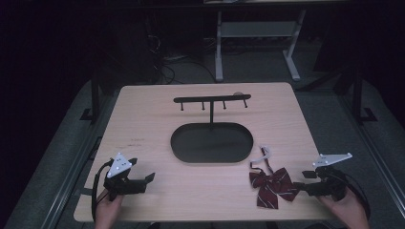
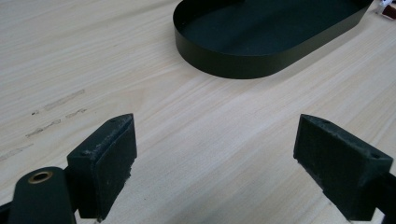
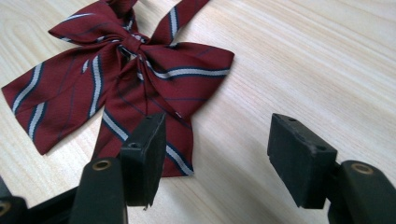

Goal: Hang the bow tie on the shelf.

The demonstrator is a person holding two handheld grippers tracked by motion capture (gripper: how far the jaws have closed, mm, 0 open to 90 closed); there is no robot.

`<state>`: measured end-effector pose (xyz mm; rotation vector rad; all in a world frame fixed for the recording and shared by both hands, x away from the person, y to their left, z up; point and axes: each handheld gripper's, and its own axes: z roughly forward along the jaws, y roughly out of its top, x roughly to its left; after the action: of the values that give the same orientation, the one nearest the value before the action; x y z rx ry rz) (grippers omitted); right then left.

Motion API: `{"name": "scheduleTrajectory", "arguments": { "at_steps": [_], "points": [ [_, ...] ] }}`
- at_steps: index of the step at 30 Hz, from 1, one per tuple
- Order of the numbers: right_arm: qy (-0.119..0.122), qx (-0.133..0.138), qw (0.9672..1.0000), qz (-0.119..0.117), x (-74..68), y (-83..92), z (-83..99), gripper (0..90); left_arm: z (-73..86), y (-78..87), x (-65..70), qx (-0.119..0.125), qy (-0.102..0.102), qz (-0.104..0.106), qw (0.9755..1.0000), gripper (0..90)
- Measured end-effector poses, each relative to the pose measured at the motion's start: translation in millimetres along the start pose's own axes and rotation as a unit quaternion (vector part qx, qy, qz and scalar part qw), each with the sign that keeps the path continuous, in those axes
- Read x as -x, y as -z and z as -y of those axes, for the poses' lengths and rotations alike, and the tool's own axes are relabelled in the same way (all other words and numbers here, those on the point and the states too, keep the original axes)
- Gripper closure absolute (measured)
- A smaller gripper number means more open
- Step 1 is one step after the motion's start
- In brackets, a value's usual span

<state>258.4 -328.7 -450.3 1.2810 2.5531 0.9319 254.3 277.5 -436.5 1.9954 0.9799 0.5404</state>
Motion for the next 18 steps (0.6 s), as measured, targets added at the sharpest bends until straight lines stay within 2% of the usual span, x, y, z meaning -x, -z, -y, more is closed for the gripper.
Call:
{"name": "scheduleTrajectory", "arguments": {
  "at_steps": [11,14,18],
  "points": [
    [0.012,0.0,0.9999,-0.004,-3.3,0.2,-4.7,37.1,0.9,-0.2,1.6,0.0,-0.001,0.004,1.0,13.0],
    [0.025,0.007,0.9996,-0.011,-8.0,2.0,-12.7,38.3,0.1,0.4,2.0,-0.001,-0.008,0.004,1.0,13.0],
    [0.041,0.011,0.999,-0.012,-12.4,4.3,-24.6,40.2,0.4,0.1,2.7,0.003,-0.005,0.003,1.0,13.0]
  ]
}}
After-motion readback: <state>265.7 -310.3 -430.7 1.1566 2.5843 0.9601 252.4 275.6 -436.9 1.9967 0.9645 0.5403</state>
